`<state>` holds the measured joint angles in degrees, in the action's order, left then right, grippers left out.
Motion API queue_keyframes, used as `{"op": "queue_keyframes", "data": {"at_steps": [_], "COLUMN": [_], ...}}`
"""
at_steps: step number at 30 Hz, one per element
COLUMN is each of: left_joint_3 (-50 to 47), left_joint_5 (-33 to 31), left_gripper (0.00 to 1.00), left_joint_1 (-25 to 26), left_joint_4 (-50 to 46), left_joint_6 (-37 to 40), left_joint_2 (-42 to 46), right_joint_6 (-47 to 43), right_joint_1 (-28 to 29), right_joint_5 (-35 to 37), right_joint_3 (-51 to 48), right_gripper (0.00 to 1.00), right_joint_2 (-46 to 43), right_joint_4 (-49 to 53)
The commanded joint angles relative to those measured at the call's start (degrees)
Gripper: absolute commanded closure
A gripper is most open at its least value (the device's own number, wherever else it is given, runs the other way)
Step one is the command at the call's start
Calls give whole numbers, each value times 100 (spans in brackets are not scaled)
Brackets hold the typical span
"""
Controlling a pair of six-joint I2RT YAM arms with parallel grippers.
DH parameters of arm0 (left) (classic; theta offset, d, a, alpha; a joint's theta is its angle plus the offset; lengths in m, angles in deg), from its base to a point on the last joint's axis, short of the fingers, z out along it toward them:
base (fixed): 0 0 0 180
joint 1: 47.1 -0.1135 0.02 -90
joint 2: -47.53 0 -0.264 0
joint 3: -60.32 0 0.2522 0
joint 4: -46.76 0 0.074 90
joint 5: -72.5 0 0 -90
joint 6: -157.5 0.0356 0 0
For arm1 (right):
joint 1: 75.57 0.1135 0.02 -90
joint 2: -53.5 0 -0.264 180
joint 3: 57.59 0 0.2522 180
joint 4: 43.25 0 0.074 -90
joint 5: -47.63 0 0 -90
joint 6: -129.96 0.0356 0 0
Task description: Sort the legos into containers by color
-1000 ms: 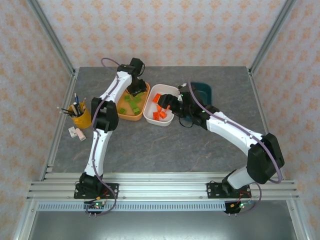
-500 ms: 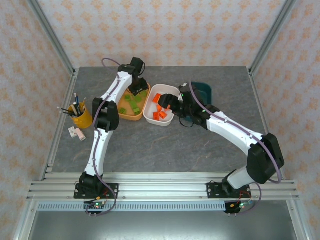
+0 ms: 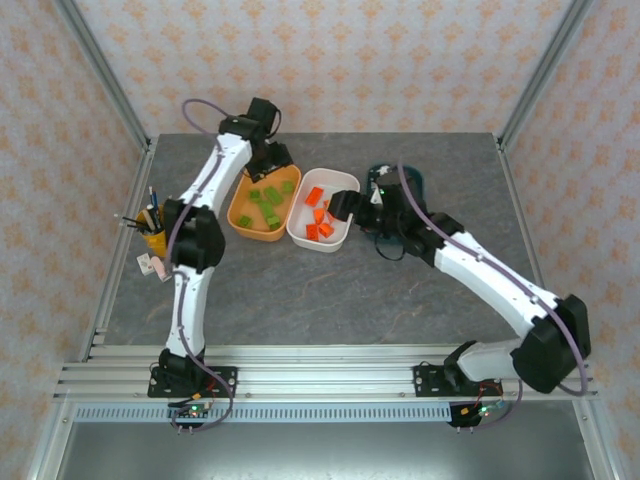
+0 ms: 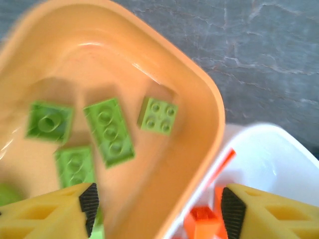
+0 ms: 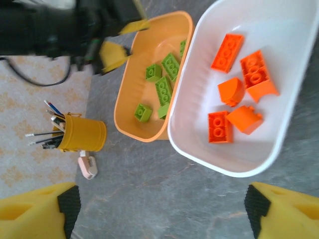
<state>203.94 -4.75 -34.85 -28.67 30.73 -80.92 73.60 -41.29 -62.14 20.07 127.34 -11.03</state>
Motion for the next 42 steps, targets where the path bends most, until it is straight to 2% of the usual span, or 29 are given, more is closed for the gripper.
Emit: {"op": "queue_keyframes", "data": {"at_steps": [1, 2, 3, 5, 7, 10, 12, 15, 16, 17, 18, 20, 23, 25, 28, 29, 32, 34, 40, 42], "left_joint_3": [-1236, -1761, -2278, -3099, -3815, -4710, -5257, -6017, -6314, -6710, -7128, -8140, -9162, -9556, -9787, -9824, -9753, -9844, -9890, -9843], "left_joint_5": [-381, -306, -201, -157, -589, -1660, -2132, -3284, -3803, -4053, -4091, -4166, -4490, -4323, -4186, -3968, -3427, -3236, -2635, -2478], "left_gripper": [21, 4, 0, 0, 0, 0, 0, 0, 0, 0, 0, 0, 0, 0, 0, 0, 0, 0, 0, 0], "left_joint_1": [-26, -29, -29, 0, 95, 498, 772, 1067, 1111, 1122, 1122, 1119, 1048, 973, 645, 405, -158, -349, -920, -952], "left_joint_4": [123, 310, 457, 588, 513, 440, 513, 407, 359, 521, 846, 1766, 2405, 2823, 3530, 3820, 4513, 5203, 7059, 7497], "left_joint_6": [135, 137, 140, 142, 168, 523, 801, 741, 574, 493, 580, 1276, 1504, 1862, 2067, 2107, 2239, 2523, 3001, 3167], "left_joint_2": [1615, 2094, 2557, 3288, 4016, 5153, 5834, 6669, 6910, 7240, 7565, 8363, 9082, 9145, 8827, 8599, 7734, 7229, 5626, 5244], "right_joint_6": [-560, -684, -774, -915, -957, -1044, -1073, -633, -724, -1024, -1287, -1463, -1955, -2202, -2399, -2354, -2708, -3000, -3011, -3116], "right_joint_1": [-71, -71, -71, -77, -74, -76, -73, -95, -122, -163, -182, -205, -386, -577, -1071, -1264, -1742, -1975, -2757, -2853], "right_joint_5": [561, 727, 946, 1371, 2059, 3012, 3535, 4940, 5150, 5182, 5222, 5695, 6058, 6173, 5774, 5503, 4841, 4496, 3442, 3324], "right_joint_3": [263, 258, 233, 172, 246, 164, 15, -299, -527, -905, -1295, -2179, -3261, -3611, -3890, -3796, -3608, -3659, -3710, -3564], "right_gripper": [5, 0, 0, 0, 0, 0, 0, 0, 0, 0, 0, 0, 0, 0, 0, 0, 0, 0, 0, 0], "right_joint_2": [-476, -569, -793, -1080, -1324, -1846, -2155, -2269, -2305, -2414, -2560, -2920, -3098, -2922, -2492, -2380, -1728, -1294, 103, 443], "right_joint_4": [1120, 1379, 1633, 2054, 2673, 3095, 3148, 3305, 3080, 2543, 1968, 774, -815, -1290, -1806, -1697, -2205, -2888, -4418, -4489]}}
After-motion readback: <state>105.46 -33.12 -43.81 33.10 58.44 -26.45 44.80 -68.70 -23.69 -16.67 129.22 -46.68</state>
